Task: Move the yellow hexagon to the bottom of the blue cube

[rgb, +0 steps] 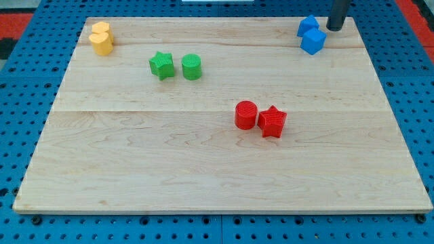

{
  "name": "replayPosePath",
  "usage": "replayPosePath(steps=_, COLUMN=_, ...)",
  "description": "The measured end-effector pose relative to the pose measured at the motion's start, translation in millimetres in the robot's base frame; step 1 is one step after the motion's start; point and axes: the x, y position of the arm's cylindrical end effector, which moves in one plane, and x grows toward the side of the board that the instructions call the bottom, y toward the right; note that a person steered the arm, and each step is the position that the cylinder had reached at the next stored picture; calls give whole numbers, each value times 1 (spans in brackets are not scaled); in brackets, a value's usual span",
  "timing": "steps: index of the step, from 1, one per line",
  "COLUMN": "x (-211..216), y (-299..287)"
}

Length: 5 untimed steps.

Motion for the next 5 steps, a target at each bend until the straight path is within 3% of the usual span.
replayPosePath(steps=3, x=4, y=-8)
replayPosePath(steps=4, x=51, y=-14)
replayPosePath(steps=5, x=94, y=-81)
